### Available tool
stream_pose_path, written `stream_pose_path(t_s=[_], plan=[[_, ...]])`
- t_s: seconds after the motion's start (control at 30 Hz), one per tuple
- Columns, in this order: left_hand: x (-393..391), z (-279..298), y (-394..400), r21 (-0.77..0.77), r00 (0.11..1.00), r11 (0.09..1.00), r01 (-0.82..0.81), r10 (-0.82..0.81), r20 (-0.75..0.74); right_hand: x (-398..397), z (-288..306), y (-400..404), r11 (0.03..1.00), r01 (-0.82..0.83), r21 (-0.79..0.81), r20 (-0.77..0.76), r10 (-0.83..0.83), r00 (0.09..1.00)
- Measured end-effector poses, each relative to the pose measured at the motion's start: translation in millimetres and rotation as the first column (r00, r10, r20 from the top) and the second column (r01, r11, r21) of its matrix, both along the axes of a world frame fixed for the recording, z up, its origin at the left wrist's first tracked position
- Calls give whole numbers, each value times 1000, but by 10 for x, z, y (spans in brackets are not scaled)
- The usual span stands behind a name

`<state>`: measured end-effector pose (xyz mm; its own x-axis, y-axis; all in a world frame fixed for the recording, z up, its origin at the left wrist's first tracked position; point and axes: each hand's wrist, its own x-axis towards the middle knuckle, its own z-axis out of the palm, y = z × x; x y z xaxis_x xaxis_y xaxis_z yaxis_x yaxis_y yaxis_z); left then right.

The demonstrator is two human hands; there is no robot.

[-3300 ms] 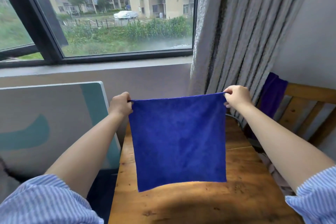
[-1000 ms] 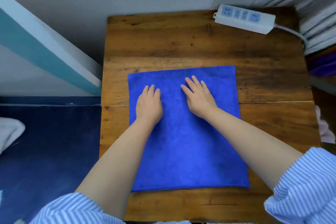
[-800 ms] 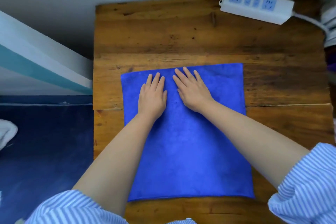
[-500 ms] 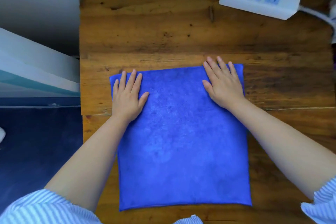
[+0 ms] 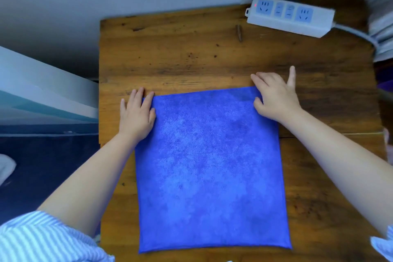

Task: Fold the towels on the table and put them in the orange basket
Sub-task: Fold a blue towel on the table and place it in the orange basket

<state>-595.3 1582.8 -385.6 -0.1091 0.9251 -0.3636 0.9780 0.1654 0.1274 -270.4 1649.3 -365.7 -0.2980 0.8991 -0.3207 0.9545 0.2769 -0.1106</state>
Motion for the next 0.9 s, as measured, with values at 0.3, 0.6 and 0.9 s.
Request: stream_pose_path(t_s=[0.3, 0.6, 0.9], plan=[[16, 231, 26, 35, 980, 999, 3, 4, -200, -178, 208, 105, 999, -23, -46, 146, 29, 989], [-110, 671, -730, 172, 994, 983, 62, -45, -102, -2, 602, -626, 995, 8, 99, 38, -12, 999], [-162, 1104, -1782, 195, 937, 916, 350, -345, -64, 304, 788, -1791, 960, -63, 274, 6, 64, 998]])
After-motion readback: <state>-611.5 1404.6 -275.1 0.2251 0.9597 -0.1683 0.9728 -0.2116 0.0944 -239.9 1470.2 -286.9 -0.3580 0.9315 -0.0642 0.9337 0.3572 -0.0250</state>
